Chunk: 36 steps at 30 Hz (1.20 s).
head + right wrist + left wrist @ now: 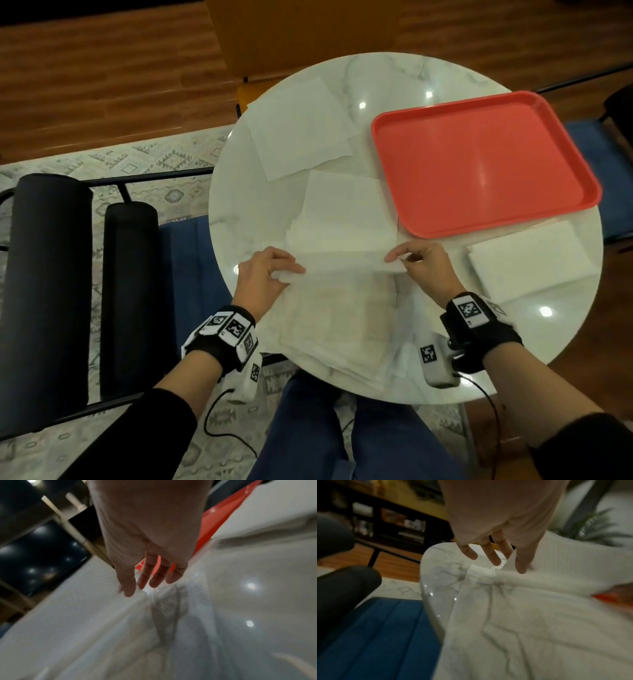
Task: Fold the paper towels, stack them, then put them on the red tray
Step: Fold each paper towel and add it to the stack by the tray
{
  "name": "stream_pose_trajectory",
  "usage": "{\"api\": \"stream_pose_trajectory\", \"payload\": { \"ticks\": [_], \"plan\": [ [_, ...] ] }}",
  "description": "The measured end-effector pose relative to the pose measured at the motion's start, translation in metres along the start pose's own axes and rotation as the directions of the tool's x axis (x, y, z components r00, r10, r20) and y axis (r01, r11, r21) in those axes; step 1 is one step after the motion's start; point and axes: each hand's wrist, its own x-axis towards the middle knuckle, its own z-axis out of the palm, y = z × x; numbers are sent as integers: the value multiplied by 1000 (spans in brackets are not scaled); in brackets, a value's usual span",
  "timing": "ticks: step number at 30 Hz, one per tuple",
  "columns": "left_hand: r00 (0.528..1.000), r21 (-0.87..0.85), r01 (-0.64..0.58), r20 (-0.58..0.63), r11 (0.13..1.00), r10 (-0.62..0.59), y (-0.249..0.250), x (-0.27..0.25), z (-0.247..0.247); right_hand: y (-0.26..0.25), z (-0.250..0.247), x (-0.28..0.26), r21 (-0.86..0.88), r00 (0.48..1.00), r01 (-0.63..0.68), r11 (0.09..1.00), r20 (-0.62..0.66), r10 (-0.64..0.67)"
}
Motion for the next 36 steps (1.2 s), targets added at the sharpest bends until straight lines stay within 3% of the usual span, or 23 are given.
{"api": "stream_pose_trajectory", "payload": {
  "ticks": [2,4,7,10,13,16,19,23,27,33,36],
  "plan": [
    [996,257,-72,65,964,57,-7,-3,4,3,-2,-5,-158,1000,25,987,16,-23],
    [994,365,-58,107,929,20,-8,-8,4,5,-4,-7,-255,999,47,966,33,-40],
    [998,386,-57,38,921,46,-4,-11,0,2,-10,-7,-388,994,66,919,-59,-96],
    [993,315,-101,-33,944,118,1,-2,1,-11,1,-5,-485,956,155,861,-146,-255],
    [989,340,-147,81,929,126,21,7,18,-20,42,-8,-521,937,309,796,26,-347],
    [956,512,-136,291,848,-23,35,6,45,-17,86,-17,-527,926,351,774,316,-205],
    [929,615,-117,345,780,-132,26,1,58,-6,98,-22,-596,910,313,740,412,-53],
    [922,629,-126,361,767,-144,14,0,56,12,72,-18,-724,928,302,620,372,-18],
    [915,640,-155,380,752,-136,14,6,47,26,37,-9,-739,953,199,644,299,49],
    [976,623,-115,216,773,-29,37,26,32,22,32,-7,-718,964,184,671,266,19],
    [970,489,-49,233,871,-76,57,37,20,5,29,-9,-685,980,154,712,197,-22]
  ]
}}
